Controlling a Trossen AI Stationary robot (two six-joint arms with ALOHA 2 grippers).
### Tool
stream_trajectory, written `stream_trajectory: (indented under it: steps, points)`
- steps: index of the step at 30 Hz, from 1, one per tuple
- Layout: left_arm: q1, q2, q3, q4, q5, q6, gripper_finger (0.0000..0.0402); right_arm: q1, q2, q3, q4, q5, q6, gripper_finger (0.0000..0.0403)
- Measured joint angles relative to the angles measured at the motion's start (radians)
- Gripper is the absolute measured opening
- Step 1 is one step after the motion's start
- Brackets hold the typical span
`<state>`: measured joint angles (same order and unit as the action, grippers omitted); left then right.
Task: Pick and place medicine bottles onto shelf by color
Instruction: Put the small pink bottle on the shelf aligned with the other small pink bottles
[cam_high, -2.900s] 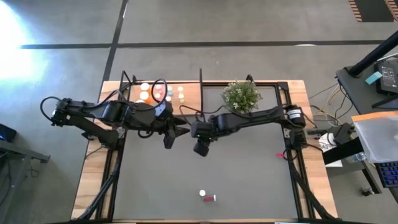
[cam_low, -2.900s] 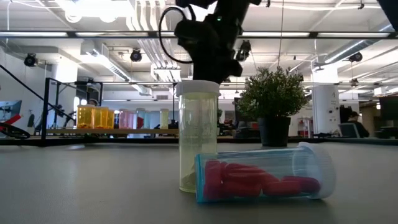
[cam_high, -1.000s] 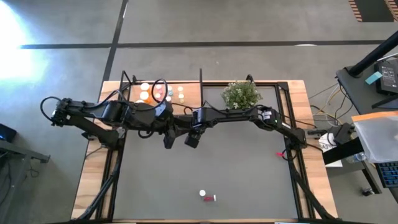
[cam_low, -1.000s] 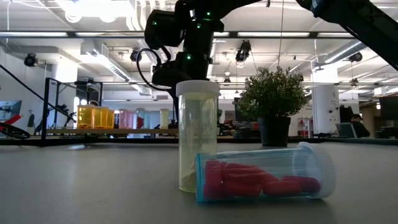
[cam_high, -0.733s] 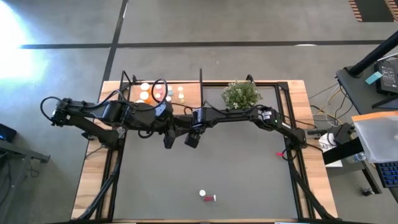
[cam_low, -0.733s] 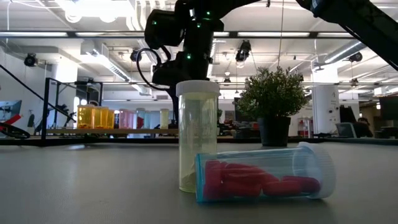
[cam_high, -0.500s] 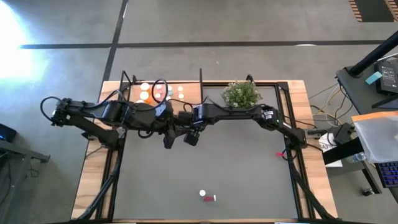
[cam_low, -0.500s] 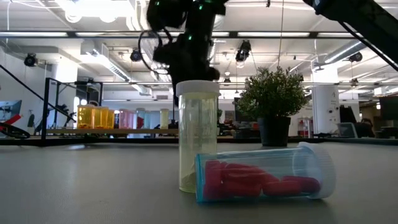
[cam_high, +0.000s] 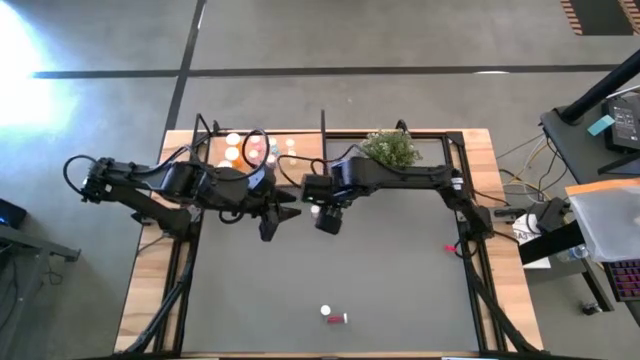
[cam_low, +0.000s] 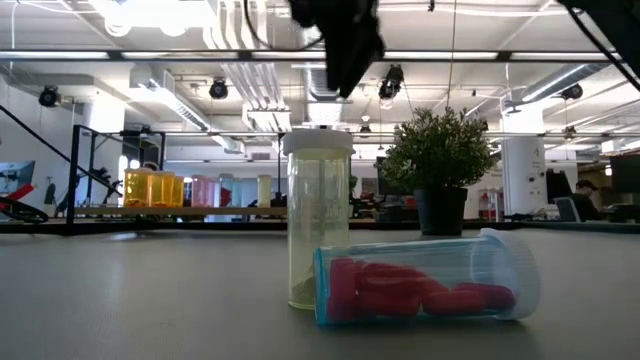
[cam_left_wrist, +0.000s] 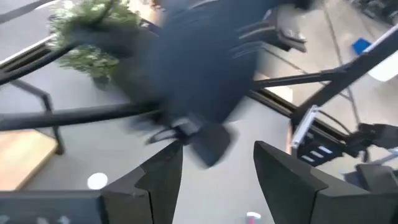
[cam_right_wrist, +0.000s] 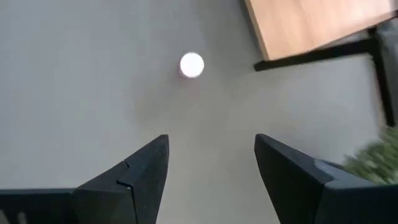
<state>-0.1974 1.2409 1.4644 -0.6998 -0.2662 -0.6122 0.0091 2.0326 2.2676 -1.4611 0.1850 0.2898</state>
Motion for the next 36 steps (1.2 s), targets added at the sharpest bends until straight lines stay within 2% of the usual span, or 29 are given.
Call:
stream_trajectory:
  steps: [6, 12, 15, 20, 26, 32, 36]
  points:
    - [0.001, 0.0, -0.031, 0.001, -0.03, 0.023, 0.0183, 0.052, -0.121, -0.101, -0.064, 0.105, 0.031, 0.0226]
    - [0.01, 0.001, -0.113, 0.014, -0.039, 0.083, 0.0183, 0.094, -0.28, -0.304, -0.029, 0.119, 0.167, 0.0226]
    - [0.02, 0.0, -0.187, 0.07, -0.038, 0.163, 0.0183, 0.105, -0.351, -0.425, 0.016, 0.134, 0.245, 0.0226]
    - [0.028, 0.001, -0.349, 0.311, -0.039, 0.321, 0.0183, 0.114, -0.454, -0.604, 0.077, 0.133, 0.37, 0.0226]
    - [0.028, 0.001, -0.546, 0.626, -0.05, 0.517, 0.0183, 0.136, -0.538, -0.756, 0.091, 0.131, 0.491, 0.0226]
    - [0.038, 0.051, -0.696, 0.888, -0.107, 0.549, 0.0183, 0.169, -0.599, -0.859, 0.121, 0.131, 0.59, 0.0226]
    - [0.059, 0.125, -0.734, 0.96, -0.112, 0.542, 0.0183, 0.181, -0.623, -0.9, 0.152, 0.131, 0.626, 0.0226]
